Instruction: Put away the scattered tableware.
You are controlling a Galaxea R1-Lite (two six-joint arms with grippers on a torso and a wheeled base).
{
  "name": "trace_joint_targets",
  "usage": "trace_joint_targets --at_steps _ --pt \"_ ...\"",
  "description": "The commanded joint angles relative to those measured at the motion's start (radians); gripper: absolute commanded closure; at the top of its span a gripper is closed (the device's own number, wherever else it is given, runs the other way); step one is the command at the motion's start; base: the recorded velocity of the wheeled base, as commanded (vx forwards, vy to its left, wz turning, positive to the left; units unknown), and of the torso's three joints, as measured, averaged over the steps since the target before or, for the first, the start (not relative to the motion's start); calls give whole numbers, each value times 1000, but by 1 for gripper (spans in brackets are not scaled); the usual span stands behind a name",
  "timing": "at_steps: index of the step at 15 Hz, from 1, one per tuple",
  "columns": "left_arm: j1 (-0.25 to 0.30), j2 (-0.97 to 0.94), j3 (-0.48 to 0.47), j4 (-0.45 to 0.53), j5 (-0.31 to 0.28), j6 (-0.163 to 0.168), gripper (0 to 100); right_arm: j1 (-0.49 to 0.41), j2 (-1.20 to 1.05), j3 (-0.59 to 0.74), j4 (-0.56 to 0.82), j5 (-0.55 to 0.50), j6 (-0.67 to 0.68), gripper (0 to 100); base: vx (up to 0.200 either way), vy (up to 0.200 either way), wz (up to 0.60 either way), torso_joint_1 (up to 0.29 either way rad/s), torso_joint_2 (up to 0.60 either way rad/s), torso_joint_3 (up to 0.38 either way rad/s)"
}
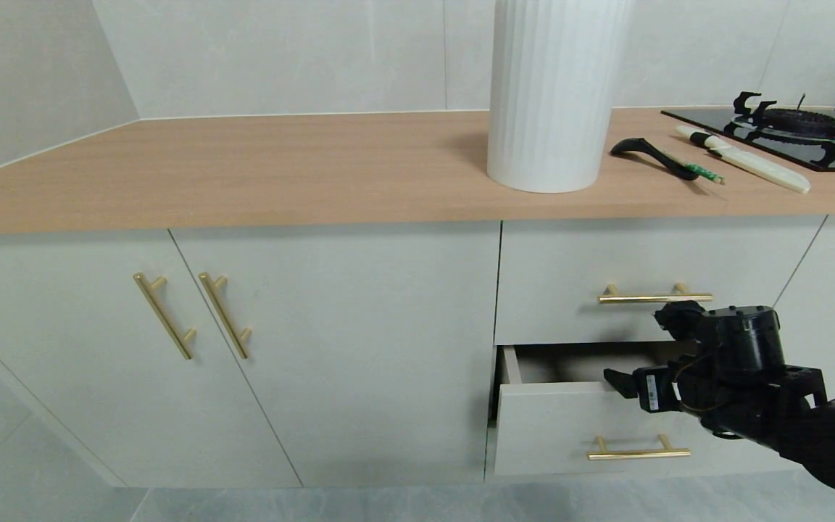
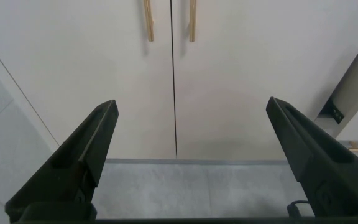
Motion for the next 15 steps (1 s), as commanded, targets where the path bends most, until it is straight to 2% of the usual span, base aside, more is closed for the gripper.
trace_joint_targets --at_steps 1,3,5,9,11,15 --pt "0 0 0 0 0 -1 0 -1 -44 3 47 5 -1 0 0 0 0 0 0 0" --pt "0 0 0 0 0 -1 0 -1 -91 -4 153 16 -1 0 0 0 0 0 0 0" --pt "0 0 0 0 0 -1 0 -1 -148 -33 318 43 -7 0 0 0 0 0 0 0" --pt "0 0 0 0 0 -1 0 -1 -289 -168 823 164 -10 0 0 0 0 0 0 0" --pt "0 0 0 1 0 -1 0 -1 -317 -211 983 177 -69 0 0 0 0 0 0 0" --pt "0 0 0 0 0 -1 0 -1 -338 -219 996 170 -73 0 0 0 0 0 0 0"
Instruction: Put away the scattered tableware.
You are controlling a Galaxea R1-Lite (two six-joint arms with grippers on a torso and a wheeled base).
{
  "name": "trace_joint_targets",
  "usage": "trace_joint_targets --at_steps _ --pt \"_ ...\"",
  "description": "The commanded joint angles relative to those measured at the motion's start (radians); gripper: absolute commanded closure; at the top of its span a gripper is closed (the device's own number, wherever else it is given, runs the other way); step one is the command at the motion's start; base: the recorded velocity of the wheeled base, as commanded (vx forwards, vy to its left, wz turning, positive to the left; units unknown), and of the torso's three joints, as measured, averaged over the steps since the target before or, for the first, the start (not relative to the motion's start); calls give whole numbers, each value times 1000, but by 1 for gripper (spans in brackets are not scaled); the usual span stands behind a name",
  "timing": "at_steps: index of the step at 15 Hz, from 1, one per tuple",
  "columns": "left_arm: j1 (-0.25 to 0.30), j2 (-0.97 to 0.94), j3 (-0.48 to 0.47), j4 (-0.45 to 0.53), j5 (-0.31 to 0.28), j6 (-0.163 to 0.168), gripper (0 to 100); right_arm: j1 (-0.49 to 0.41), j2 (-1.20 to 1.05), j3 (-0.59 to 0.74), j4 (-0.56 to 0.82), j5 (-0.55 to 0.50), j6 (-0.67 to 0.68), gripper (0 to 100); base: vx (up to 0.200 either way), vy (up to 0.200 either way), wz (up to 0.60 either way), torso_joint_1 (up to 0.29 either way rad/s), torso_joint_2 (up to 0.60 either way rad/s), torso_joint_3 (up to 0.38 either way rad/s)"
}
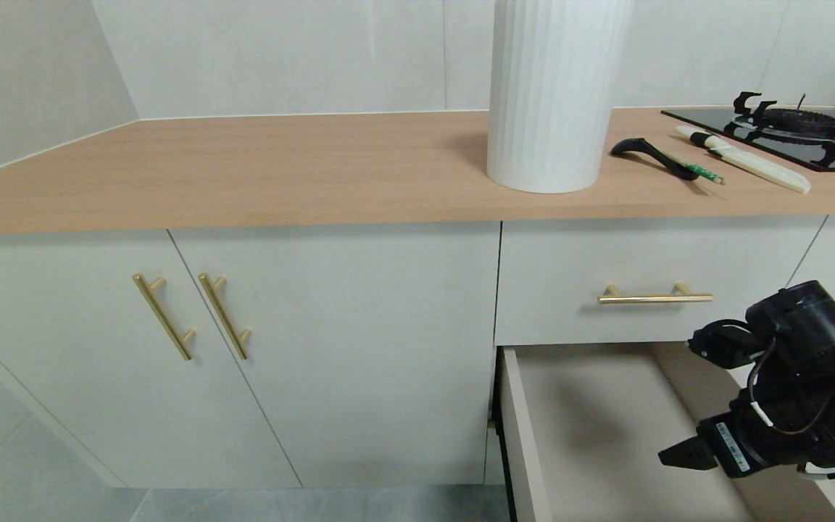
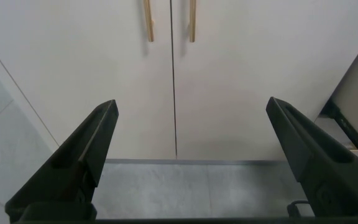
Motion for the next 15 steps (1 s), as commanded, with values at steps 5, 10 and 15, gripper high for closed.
trace_joint_targets --at_steps 5,10,15 --pt "0 0 0 -1 0 -1 0 8 50 0 -7 -2 -1 0 0 0 0 0 0 0" --pt "0 0 0 -1 0 -1 0 88 190 39 3 -7 -4 0 0 0 0 0 0 0" --pt "0 0 0 -1 0 -1 0 131 192 27 197 -5 -55 0 0 0 0 0 0 0"
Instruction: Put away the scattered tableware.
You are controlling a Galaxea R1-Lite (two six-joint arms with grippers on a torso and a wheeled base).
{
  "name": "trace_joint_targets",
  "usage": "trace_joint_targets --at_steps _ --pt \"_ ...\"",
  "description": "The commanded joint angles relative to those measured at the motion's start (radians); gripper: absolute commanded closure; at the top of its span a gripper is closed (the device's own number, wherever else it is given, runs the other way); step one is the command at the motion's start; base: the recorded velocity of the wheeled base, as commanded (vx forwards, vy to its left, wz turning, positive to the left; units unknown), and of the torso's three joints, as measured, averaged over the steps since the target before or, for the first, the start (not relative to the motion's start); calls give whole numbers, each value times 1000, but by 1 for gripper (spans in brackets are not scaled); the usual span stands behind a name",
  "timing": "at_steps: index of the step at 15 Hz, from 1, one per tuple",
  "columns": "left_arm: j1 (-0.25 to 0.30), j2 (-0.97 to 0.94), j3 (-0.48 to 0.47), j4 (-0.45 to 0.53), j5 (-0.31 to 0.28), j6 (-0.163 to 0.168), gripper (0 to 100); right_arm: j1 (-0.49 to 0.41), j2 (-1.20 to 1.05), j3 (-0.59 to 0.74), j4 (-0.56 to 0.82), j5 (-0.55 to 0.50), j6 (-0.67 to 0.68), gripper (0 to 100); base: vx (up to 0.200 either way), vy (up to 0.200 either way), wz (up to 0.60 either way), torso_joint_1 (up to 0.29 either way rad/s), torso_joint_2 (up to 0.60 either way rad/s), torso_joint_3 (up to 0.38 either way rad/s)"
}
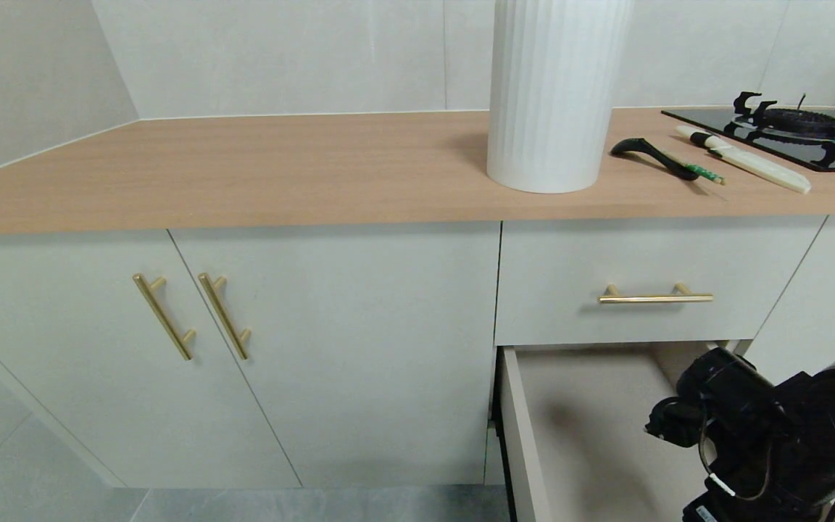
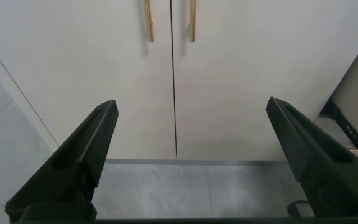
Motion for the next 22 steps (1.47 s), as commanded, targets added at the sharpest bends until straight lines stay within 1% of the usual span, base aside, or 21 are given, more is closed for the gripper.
trace_joint_targets --at_steps 1,6,7,9,10,12,15,18,22 --pt "0 0 0 0 1 -1 0 11 7 -8 60 2 -28 0 0 0 0 0 0 0" --pt "0 0 0 0 1 -1 0 22 4 -19 98 0 -34 0 0 0 0 0 0 0" --pt "0 0 0 0 1 -1 0 16 -33 -53 93 -7 -13 0 0 0 0 0 0 0" --pt "0 0 0 0 1 -1 0 -11 -138 -84 92 -6 47 0 0 0 0 0 0 0" --pt "0 0 0 0 1 -1 0 -43 -260 -102 89 2 72 0 0 0 0 0 0 0" --pt "0 0 0 0 1 -1 0 -77 -408 -114 49 -1 73 0 0 0 0 0 0 0" --pt "0 0 0 0 1 -1 0 -135 -541 -114 -22 2 67 0 0 0 0 0 0 0" --pt "0 0 0 0 1 -1 0 -135 -556 -113 -22 -1 46 0 0 0 0 6 -43 -30" --pt "0 0 0 0 1 -1 0 -135 -552 -108 -23 -1 38 0 0 0 0 79 -277 -276"
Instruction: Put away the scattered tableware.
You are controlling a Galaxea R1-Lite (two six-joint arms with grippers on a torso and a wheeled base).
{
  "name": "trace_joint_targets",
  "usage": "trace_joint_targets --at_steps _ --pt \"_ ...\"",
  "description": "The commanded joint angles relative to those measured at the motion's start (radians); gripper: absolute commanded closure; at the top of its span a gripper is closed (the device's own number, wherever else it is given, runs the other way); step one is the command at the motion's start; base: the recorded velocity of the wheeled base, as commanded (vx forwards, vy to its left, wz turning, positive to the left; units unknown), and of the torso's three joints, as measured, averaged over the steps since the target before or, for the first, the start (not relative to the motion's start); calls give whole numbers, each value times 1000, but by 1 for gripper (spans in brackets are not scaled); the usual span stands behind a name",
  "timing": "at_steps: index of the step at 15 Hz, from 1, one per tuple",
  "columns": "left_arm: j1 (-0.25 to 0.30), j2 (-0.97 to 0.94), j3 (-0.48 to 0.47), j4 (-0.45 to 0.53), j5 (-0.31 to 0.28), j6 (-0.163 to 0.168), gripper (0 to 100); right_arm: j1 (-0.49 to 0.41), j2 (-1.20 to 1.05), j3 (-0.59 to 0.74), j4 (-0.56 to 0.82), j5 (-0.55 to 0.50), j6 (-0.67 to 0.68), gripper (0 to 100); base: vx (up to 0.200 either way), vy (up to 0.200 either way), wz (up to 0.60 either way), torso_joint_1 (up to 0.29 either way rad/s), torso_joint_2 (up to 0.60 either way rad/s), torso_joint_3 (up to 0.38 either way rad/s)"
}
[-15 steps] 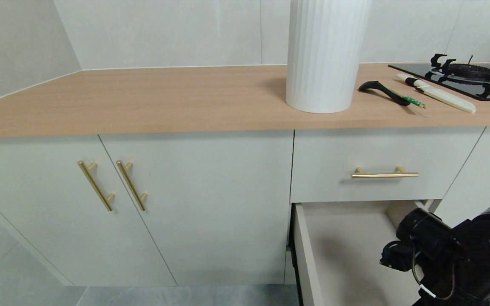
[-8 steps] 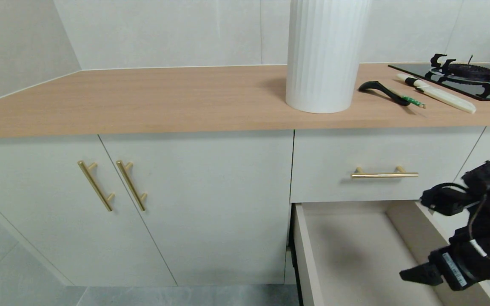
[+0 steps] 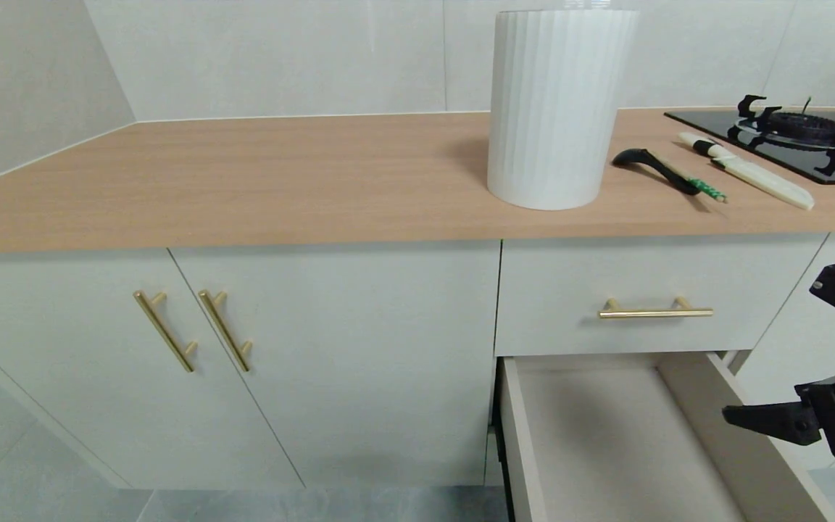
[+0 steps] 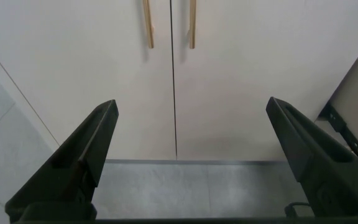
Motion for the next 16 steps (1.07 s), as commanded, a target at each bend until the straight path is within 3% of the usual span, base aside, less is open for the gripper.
trace_joint_targets --at_steps 1,7,10,12,13,14,16 --pt "0 0 0 0 1 0 0 1 -7 0 -2 1 0 0 0 0 0 119 -569 -320" --pt "0 0 0 1 1 0 0 1 -2 0 -12 3 0 0 0 0 0 150 -480 -302" --pt "0 0 0 1 1 0 0 0 24 -29 -118 -4 0 0 0 0 0 59 -201 -121" --pt "0 0 0 0 1 0 0 -20 118 -229 -60 -13 10 0 0 0 0 36 -44 -24" --pt "0 0 0 0 1 0 0 -22 122 -238 -54 -13 10 0 0 0 0 0 0 0" --pt "0 0 0 0 1 0 0 -25 223 -456 90 -22 51 0 0 0 0 0 0 0" --pt "0 0 0 0 1 0 0 -25 320 -563 121 -48 135 0 0 0 0 0 0 0"
